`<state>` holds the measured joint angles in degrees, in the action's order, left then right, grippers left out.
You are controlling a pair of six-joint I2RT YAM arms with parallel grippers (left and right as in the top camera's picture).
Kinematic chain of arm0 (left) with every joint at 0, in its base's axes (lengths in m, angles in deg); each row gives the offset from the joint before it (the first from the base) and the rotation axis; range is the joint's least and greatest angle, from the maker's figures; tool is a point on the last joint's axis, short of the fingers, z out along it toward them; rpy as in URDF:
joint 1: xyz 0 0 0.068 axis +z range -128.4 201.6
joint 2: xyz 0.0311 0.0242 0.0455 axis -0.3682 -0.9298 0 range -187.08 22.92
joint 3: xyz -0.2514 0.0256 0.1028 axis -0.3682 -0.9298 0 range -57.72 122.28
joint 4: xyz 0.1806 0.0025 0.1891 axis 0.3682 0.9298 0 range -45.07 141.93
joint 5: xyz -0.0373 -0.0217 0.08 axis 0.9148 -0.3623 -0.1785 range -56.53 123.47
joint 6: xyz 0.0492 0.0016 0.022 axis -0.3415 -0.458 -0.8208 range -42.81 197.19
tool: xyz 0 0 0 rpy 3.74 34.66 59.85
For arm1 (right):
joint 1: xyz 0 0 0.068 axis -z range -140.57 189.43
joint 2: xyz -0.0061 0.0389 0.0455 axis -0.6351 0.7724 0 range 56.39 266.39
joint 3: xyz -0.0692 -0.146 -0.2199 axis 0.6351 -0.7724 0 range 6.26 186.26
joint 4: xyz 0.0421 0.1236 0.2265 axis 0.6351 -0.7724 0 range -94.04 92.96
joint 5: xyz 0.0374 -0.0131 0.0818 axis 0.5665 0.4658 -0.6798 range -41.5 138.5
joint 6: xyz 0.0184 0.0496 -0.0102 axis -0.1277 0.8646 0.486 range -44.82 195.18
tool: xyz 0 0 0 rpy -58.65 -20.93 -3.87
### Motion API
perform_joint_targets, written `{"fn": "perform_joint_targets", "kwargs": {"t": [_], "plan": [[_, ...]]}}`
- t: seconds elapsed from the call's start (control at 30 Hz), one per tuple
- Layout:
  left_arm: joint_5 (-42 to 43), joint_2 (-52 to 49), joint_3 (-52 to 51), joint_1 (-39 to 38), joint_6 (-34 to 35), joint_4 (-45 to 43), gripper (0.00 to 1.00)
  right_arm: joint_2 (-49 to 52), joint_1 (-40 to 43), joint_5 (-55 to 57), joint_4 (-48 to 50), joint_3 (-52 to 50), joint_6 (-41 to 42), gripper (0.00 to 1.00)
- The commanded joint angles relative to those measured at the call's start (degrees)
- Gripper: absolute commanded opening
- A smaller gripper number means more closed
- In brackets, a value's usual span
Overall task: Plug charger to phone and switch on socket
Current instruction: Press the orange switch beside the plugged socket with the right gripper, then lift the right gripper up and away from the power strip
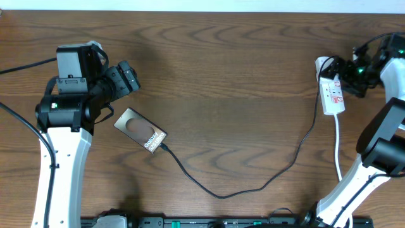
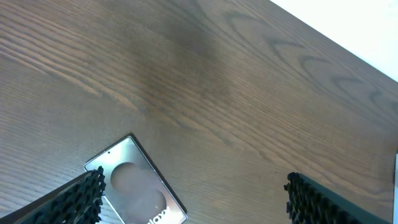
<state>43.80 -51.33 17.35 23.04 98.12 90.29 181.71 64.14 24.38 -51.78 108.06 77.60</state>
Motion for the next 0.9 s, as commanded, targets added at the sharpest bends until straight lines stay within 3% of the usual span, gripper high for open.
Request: {"fn": "perform_joint_targets", "kwargs": {"t": [0.0, 0.57, 0.87], "plan": [[-0.8, -0.2, 1.4, -0.2, -0.7, 0.1, 0.91, -0.4, 0.5, 3.6, -1.8, 5.3, 1.2, 0.97], [-0.8, -0.2, 1.4, -0.2, -0.7, 0.7, 0.91, -9.2, 0.4, 12.3, -17.5, 11.1, 6.2, 0.99], [-0.8, -0.2, 1.4, -0.2, -0.7, 0.7, 0.91, -19.9, 0.4, 17.8, -21.8, 11.1, 16.2, 0.99]]}}
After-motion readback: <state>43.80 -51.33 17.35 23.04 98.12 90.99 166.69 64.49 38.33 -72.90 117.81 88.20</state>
